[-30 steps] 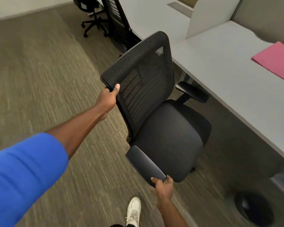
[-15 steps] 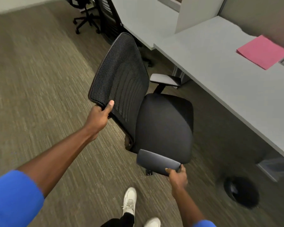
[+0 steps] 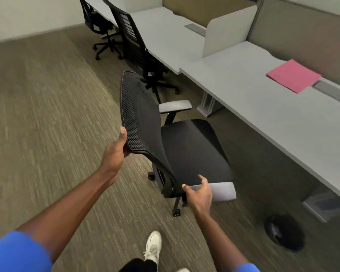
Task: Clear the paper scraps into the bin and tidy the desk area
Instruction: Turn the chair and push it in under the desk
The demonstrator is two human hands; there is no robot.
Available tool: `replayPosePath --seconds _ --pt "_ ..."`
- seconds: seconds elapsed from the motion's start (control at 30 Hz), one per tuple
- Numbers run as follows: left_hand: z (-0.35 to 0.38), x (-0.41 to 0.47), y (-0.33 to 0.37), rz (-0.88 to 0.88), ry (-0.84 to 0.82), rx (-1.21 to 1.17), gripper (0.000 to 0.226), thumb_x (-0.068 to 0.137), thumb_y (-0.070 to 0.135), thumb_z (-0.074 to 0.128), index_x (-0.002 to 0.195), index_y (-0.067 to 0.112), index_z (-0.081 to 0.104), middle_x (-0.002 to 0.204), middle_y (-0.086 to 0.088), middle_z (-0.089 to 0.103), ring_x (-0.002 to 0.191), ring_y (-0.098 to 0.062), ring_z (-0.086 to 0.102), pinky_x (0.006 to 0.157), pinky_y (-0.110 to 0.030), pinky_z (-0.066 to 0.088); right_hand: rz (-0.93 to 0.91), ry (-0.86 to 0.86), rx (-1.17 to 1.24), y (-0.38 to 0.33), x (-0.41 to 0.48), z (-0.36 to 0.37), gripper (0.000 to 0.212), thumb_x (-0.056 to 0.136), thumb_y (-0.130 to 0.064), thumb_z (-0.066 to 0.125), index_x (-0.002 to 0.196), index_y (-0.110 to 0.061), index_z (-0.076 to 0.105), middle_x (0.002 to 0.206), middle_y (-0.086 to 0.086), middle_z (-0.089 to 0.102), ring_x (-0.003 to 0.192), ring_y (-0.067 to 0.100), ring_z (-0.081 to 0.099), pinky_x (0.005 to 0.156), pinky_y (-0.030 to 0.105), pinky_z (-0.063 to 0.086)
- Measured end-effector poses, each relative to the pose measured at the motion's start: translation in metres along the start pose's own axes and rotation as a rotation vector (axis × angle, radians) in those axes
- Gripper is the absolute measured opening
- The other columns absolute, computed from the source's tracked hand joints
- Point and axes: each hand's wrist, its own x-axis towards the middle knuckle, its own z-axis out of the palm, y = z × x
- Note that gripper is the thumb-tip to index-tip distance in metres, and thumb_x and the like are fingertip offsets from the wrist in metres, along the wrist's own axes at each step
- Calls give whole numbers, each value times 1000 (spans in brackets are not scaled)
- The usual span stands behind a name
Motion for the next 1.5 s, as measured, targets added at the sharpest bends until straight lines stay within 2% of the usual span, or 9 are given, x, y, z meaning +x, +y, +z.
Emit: replayPosePath --seconds 0.2,0.33,0.4,0.53,0.63,0.8,1.0,1.17,1.5 --pt "-16 -2 19 118 151 278 34 102 45 66 93 18 84 91 0 86 91 -18 84 93 -44 64 -298 -29 17 -58 -50 12 81 82 -34 83 154 -22 48 153 -1 53 137 21 56 109 46 54" --pt "-28 17 36 184 150 428 27 99 44 72 86 22 81 83 5 84 79 -5 81 80 -34 62 -419 62 -69 -89 -75 13 73 83 -30 73 152 -24 49 148 -4 56 133 18 53 108 28 47" --pt "-34 34 44 209 170 471 29 97 45 74 91 18 80 87 2 83 90 -17 81 84 -36 61 -467 98 -120 -102 -86 12 73 82 -31 70 151 -26 49 149 -5 54 133 17 51 109 32 47" --pt "-51 72 62 261 192 526 34 90 57 76 86 23 76 85 1 81 84 -22 78 65 -23 52 -489 206 -286 -114 -103 18 78 82 -49 68 155 -34 45 158 -7 47 142 16 45 109 43 45" --pt "-63 100 72 357 166 560 41 84 62 79 89 21 76 88 3 79 81 -11 76 69 -21 53 -452 355 -348 -114 -110 26 79 83 -69 64 151 -31 52 154 0 52 142 21 47 110 48 45" --pt "-80 148 75 594 -45 770 37 86 52 82 102 19 76 125 -1 66 122 -21 64 106 -44 54 -383 608 -473 -127 -109 49 76 85 -82 57 137 -27 66 141 7 61 135 28 54 110 55 42" --pt "-77 177 69 542 -404 898 90 74 78 64 141 17 59 155 -9 41 149 -26 40 125 -46 39 -262 679 -560 -139 -107 51 80 86 -87 51 132 -25 71 139 11 62 134 33 55 107 56 43" --pt "-56 183 63 627 -403 802 101 70 96 55 135 19 62 143 -1 35 144 -29 42 118 -42 44 -224 688 -512 -137 -104 43 84 86 -90 46 137 -28 69 133 10 60 129 30 54 88 49 60" --pt "-29 214 59 749 -407 768 76 73 74 70 119 13 71 139 -7 44 136 -29 50 113 -50 51 -165 739 -510 -134 -77 41 80 84 -93 47 133 -34 68 127 2 55 127 25 54 64 43 66"
